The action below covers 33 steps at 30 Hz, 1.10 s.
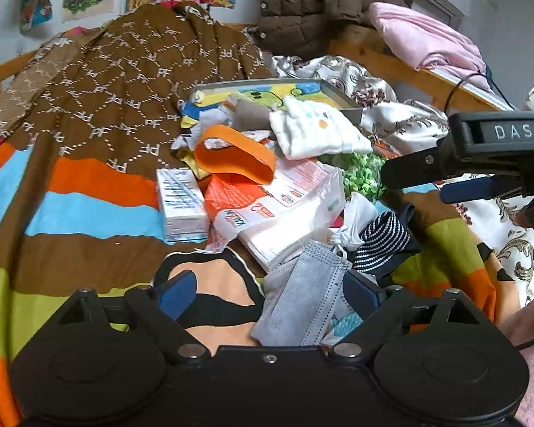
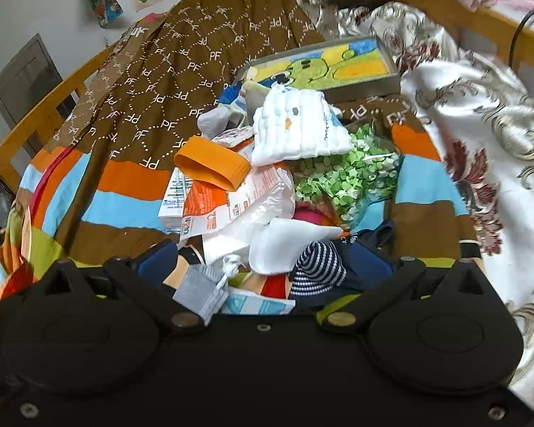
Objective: Organize soft objects
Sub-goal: 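Grasp the grey face mask with the left tool while the right tool grasps the blue wipe packet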
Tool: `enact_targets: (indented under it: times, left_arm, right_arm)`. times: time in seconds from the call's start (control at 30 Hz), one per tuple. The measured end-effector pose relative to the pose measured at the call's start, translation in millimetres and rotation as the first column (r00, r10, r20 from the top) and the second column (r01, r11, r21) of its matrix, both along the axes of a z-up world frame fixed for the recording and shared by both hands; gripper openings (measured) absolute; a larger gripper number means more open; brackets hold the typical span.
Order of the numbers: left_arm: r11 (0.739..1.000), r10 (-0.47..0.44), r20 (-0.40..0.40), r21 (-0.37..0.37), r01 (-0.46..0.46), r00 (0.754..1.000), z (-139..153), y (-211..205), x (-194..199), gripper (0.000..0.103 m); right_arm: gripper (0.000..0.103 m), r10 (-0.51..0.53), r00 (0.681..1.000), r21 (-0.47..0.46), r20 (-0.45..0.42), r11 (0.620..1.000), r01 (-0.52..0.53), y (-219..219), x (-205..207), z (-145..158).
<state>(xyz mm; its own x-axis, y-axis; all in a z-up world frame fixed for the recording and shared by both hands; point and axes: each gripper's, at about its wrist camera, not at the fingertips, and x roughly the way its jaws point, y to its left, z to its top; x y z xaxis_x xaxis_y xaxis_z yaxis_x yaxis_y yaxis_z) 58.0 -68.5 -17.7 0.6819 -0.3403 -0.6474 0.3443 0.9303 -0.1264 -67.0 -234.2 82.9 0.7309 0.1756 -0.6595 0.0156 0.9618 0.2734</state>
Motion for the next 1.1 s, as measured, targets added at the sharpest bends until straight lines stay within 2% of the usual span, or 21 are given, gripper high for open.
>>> enact_targets:
  times: [0.07,0.17,0.23,0.3,0.37,0.4,0.57,0.63,0.7,0.87,0.97,1.1]
  left_arm:
    - [1.000,-0.001,-0.023,-0.015,0.001,1.000,-3.9,-0.6,5.1,0.085]
    - [0.999,-0.003,-0.075,-0.035,0.001,0.997,-13.4,0.2,13.7,0.076]
    - [0.999,0.003,-0.112,-0.051,-0.009,0.994,-19.4,2.2,17.6,0.068]
    - [0.996,0.003,-0.149,-0.083,-0.015,0.989,-23.9,5.5,20.1,0.063]
    - [0.993,0.008,-0.171,-0.111,-0.027,0.985,-26.9,9.0,21.5,0.060]
    - [0.993,0.013,-0.176,-0.117,-0.034,0.984,-27.8,10.3,21.9,0.058]
    - [0.991,0.011,-0.211,-0.125,-0.038,0.977,-34.0,10.3,24.4,0.045]
    - [0.990,-0.002,-0.228,-0.137,-0.030,0.974,-36.6,9.4,25.2,0.043]
    - [0.990,-0.008,-0.235,-0.139,-0.026,0.972,-38.1,8.5,25.4,0.043]
    - [0.990,-0.007,-0.259,-0.138,-0.029,0.966,-43.1,6.5,27.0,0.032]
    - [0.988,-0.010,-0.272,-0.152,-0.033,0.962,-43.8,7.1,27.5,0.016]
    - [0.986,0.004,-0.266,-0.159,-0.048,0.964,-41.2,8.6,24.5,0.007]
  right_arm:
    - [0.102,0.015,1.000,0.035,-0.026,0.999,-0.015,-5.4,10.9,-5.8]
    - [0.101,0.045,0.997,0.065,-0.069,0.997,-0.040,-4.7,17.7,-22.1]
    - [0.094,0.061,0.992,0.060,-0.111,0.997,-0.055,-1.1,25.7,-34.3]
    - [0.081,0.083,0.984,0.060,-0.156,0.995,-0.075,2.0,30.1,-44.5]
    - [0.074,0.089,0.977,0.050,-0.196,0.995,-0.080,6.5,31.7,-51.9]
    - [0.072,0.091,0.968,0.043,-0.233,0.996,-0.083,9.0,35.3,-58.8]
    - [0.066,0.126,0.948,0.033,-0.292,0.992,-0.121,20.6,35.5,-72.2]
    - [0.057,0.149,0.935,0.029,-0.322,0.989,-0.147,28.0,37.0,-78.8]
    - [0.052,0.168,0.921,0.026,-0.352,0.985,-0.170,35.6,37.9,-82.5]
    - [0.041,0.208,0.891,0.037,-0.403,0.977,-0.211,50.9,44.7,-94.3]
    - [0.040,0.213,0.879,0.048,-0.426,0.976,-0.213,55.1,51.2,-102.7]
    - [0.033,0.207,0.871,0.040,-0.446,0.977,-0.211,62.8,57.8,-113.3]
